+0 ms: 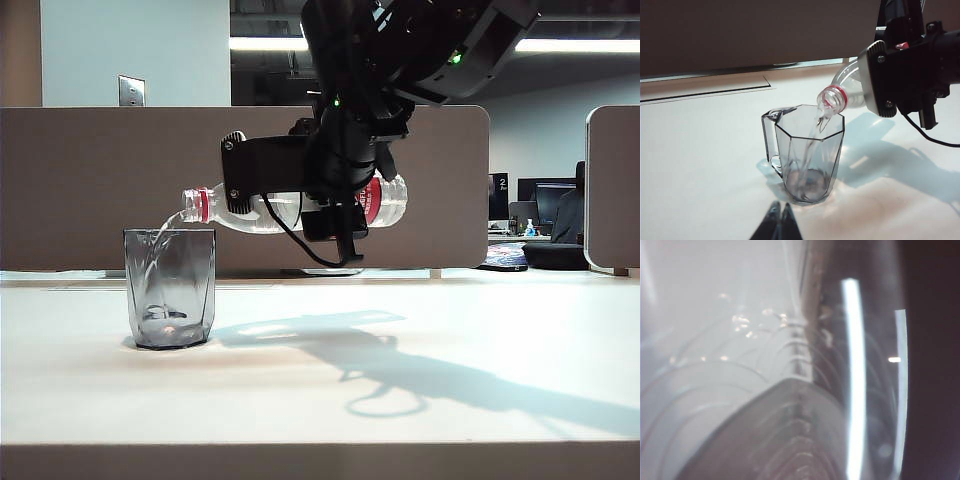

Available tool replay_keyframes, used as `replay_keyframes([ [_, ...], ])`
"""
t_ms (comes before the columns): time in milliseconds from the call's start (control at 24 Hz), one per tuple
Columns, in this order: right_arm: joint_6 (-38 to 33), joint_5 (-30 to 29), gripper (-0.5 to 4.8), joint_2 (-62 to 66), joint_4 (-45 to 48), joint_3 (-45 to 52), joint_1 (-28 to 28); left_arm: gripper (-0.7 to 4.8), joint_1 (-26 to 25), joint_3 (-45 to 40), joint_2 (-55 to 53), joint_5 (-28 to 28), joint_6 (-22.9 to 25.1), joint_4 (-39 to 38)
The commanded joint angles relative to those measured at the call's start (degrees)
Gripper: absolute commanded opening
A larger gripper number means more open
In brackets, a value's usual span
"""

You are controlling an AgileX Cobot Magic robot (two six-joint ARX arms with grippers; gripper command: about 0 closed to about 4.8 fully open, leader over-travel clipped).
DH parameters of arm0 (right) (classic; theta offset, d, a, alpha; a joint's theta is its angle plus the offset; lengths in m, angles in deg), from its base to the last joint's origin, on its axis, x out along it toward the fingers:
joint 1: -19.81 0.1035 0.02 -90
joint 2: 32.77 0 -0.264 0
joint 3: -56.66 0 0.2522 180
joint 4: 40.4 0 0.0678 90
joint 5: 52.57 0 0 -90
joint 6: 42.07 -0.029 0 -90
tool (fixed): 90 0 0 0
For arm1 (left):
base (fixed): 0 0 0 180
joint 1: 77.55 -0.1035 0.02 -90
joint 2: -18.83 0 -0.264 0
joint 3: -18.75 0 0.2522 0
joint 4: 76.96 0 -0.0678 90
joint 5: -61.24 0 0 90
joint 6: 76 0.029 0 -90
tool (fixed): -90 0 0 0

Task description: Pick up the mineral water bottle on the table and pour water into the mug until it's half full.

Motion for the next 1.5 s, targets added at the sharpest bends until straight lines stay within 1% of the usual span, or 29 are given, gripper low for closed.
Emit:
replay_keyframes([
  [42, 0.3, -0.1, 2.69, -0.8, 3.5, -0.6, 0.1, -0.05, -0.1, 0.2, 0.0, -0.2, 0.0, 0.3],
  [250, 1.4, -0.1, 2.69, -0.8, 3.5, -0.6, 0.1, -0.05, -0.1, 0.2, 0.0, -0.2, 0.0, 0.3],
  [1293, 1.7, -0.5, 2.69, -0.8, 3.9, -0.6, 0.0, -0.05, -0.1, 0.2, 0.0, -0.2, 0.0, 0.3],
  [1501, 2.9, -0.5, 2.69, -0.8, 3.9, -0.6, -0.3, -0.05, -0.1, 0.2, 0.0, -0.2, 0.0, 0.3],
])
